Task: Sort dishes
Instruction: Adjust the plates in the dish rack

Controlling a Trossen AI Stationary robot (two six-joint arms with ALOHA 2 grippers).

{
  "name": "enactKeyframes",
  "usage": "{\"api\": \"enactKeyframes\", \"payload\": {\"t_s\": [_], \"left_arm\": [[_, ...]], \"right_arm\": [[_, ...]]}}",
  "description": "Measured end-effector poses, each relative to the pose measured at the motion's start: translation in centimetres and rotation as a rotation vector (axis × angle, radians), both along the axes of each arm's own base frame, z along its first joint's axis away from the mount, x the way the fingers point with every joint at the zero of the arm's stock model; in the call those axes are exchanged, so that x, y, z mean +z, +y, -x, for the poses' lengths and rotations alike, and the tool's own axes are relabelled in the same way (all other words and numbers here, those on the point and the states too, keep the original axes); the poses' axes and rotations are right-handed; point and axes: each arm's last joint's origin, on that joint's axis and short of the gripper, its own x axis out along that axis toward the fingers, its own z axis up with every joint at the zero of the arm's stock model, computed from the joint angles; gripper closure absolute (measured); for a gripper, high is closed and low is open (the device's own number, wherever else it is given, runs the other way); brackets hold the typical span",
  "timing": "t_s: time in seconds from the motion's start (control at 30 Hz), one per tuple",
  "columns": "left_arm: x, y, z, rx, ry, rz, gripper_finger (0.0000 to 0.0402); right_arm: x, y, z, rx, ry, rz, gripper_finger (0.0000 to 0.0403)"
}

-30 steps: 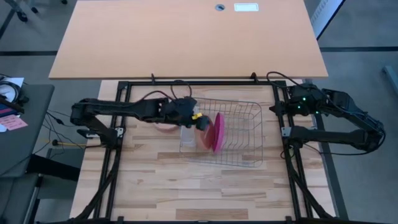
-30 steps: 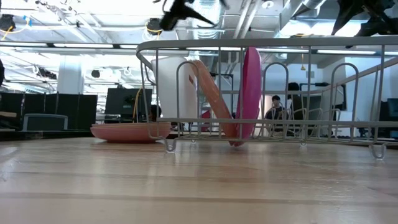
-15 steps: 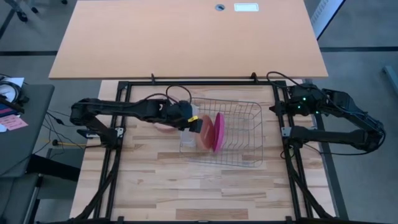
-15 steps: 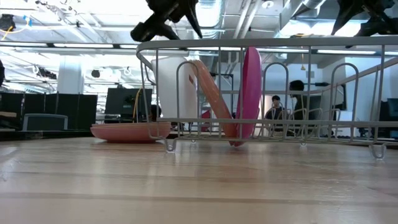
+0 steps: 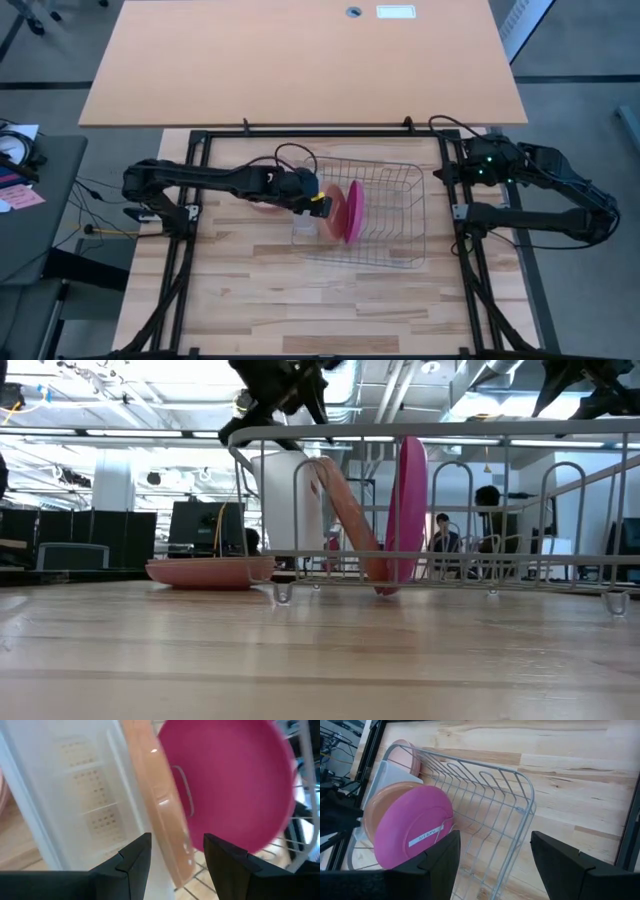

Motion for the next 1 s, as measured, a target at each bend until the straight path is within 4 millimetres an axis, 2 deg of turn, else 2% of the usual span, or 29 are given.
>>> {"api": "enactKeyframes", "payload": {"t_s": [0.07,0.23,0.4,0.57,1.0], "left_arm": [[0.0,0.0,-0.1,0.007,-0.014,0.007,0.0228],[2.3,-0.1,0.3,0.059,-0.035,-0.02,0.0228],[1.1,0.5,0.2,0.093,0.036,-0.054,0.0229],[0.0,0.7,-1.6,0.019,-0.032,-0.011,0.0229],[1.5,0.6,-3.4,-0.009,-0.273,-0.022,0.0229]], "right_arm": [[0.0,0.0,0.0,-0.001,-0.001,-0.001,0.0154],[0.0,0.0,0.0,-0.006,-0.001,-0.002,0.0154],[0.0,0.0,0.0,-0.007,0.003,0.007,0.0154],[-0.1,0.0,0.0,-0.001,0.01,0.011,0.0154],[-0.2,-0.1,0.0,0.004,0.018,0.016,0.0154]]}}
